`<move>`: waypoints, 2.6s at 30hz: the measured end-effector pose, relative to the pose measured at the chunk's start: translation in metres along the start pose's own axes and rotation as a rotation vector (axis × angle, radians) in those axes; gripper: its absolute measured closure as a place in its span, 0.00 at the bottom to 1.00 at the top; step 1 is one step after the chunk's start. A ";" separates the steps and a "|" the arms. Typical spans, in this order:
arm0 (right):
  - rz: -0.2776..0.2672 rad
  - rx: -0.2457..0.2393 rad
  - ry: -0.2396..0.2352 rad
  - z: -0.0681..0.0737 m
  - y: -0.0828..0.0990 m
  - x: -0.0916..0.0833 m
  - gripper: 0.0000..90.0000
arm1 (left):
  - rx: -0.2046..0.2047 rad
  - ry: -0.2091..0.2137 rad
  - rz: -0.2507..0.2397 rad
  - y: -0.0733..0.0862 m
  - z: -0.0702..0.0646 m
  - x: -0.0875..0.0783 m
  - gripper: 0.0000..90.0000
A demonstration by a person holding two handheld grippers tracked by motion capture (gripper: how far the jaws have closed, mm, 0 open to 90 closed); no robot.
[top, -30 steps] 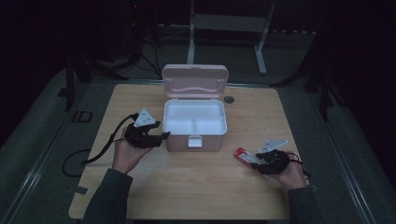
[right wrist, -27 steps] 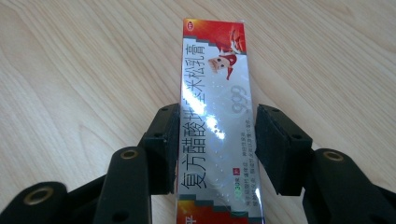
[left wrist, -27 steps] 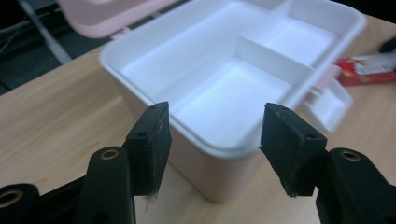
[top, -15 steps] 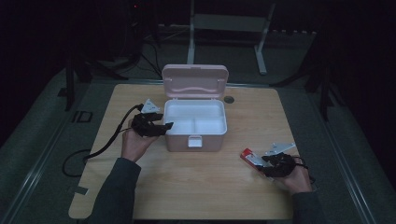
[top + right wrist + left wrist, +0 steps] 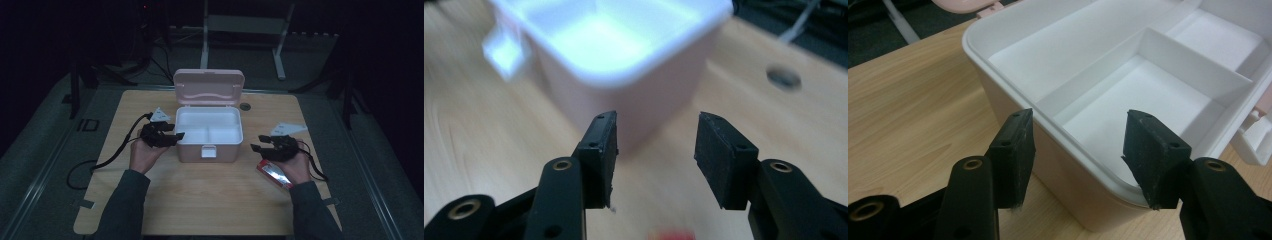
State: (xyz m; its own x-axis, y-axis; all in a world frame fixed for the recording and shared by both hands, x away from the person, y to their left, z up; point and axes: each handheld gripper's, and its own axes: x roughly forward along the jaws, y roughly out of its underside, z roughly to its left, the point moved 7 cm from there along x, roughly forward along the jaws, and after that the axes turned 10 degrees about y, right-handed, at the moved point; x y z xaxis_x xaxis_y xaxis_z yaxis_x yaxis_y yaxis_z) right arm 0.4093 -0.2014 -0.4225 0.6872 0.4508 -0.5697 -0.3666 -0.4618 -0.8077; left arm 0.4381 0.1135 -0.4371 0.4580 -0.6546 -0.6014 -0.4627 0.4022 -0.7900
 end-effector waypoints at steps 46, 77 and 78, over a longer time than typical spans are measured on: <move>0.069 -0.010 -0.011 0.022 -0.003 0.000 0.62 | 0.049 0.005 -0.005 0.005 -0.046 -0.012 0.52; 0.158 -0.528 -0.194 0.049 -0.076 0.042 0.74 | 0.027 -0.049 0.017 0.090 -0.034 -0.031 0.47; 0.166 -0.545 -0.194 0.049 -0.078 0.044 0.76 | 0.021 -0.046 0.018 0.093 -0.035 -0.030 0.47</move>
State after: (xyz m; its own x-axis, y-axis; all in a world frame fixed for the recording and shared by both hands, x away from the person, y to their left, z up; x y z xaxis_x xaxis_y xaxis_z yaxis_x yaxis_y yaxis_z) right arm 0.4367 -0.1083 -0.3922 0.5027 0.4468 -0.7400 -0.0497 -0.8397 -0.5407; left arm 0.3552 0.1484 -0.4880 0.4840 -0.6171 -0.6204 -0.4555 0.4276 -0.7808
